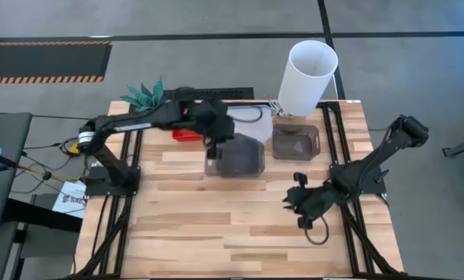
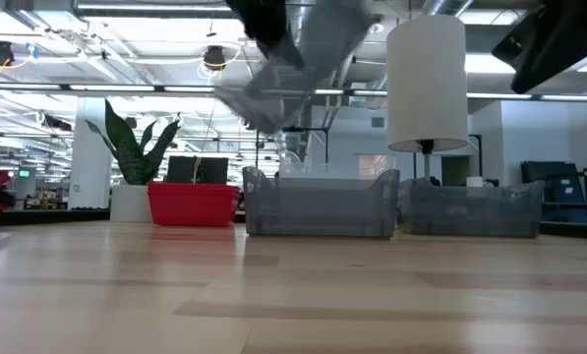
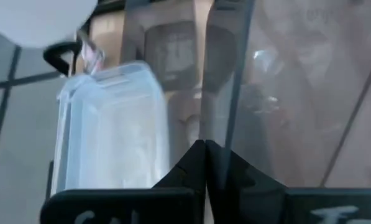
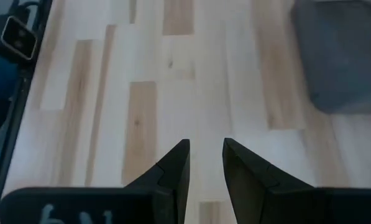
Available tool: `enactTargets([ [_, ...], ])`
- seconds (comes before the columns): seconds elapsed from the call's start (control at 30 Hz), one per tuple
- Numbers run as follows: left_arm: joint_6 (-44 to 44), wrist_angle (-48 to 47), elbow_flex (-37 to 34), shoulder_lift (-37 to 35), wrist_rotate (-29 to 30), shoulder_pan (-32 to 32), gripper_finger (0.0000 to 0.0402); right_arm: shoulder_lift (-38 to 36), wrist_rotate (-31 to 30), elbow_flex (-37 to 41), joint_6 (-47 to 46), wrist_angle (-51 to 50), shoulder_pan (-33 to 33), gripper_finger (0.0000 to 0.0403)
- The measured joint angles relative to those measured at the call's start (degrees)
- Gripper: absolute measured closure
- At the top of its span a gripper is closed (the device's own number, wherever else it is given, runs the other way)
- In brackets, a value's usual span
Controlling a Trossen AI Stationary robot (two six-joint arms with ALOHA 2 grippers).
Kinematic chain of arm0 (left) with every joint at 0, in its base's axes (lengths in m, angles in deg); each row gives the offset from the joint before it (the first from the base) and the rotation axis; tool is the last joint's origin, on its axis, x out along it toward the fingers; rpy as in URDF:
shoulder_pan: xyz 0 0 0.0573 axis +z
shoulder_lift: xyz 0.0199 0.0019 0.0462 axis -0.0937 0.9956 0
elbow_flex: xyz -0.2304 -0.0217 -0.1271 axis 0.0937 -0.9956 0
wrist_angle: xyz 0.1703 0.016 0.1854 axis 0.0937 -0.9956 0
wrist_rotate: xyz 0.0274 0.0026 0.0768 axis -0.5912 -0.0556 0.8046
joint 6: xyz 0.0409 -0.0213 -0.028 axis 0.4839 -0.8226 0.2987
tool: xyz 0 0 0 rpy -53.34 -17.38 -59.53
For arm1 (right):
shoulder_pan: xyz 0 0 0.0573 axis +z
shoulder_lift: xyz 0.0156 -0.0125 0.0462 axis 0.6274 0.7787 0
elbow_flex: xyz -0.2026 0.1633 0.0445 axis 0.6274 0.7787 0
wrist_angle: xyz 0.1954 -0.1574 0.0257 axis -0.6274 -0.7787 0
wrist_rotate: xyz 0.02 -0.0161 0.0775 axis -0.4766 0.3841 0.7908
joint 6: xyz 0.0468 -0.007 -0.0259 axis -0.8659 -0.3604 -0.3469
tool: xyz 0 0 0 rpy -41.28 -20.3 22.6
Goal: Stack baskets by color
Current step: Stack the bottom black bin on top of the left black bin
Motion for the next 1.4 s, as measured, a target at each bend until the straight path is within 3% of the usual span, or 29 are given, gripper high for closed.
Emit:
enactTargets([
  [0.13, 3.6, 0.2, 0.6, 4.7, -4.4, 3.9, 0.0401, -4.9, 0.0, 2.6, 1.4, 0.2, -2.7, 0.0287],
  [0.27, 7.4, -2.9, 5.8, 10.3, -5.6, 5.3, 0.0401, -7.8, 0.1, 3.4, 3.3, -0.9, -5.1, 0.0287],
  [0.5, 9.3, -18.2, 22.7, 22.8, -5.6, 6.7, 0.0401, -8.8, 0.2, 3.4, 6.0, -2.5, -7.5, 0.0287],
  [0.77, 3.0, -35.4, 42.6, 38.2, -5.2, 6.7, 0.0401, -8.6, 0.4, 3.4, 6.4, -2.7, -7.8, 0.0287],
  [1.27, 0.2, -38.0, 40.6, 41.5, -3.0, 6.3, 0.0401, -8.6, 0.4, 3.4, 6.4, -3.6, -6.6, 0.0287],
  [1.4, -0.3, -38.0, 40.6, 41.5, -3.0, 5.9, 0.0378, -8.6, 0.4, 3.4, 6.4, -3.7, -6.6, 0.0287],
])
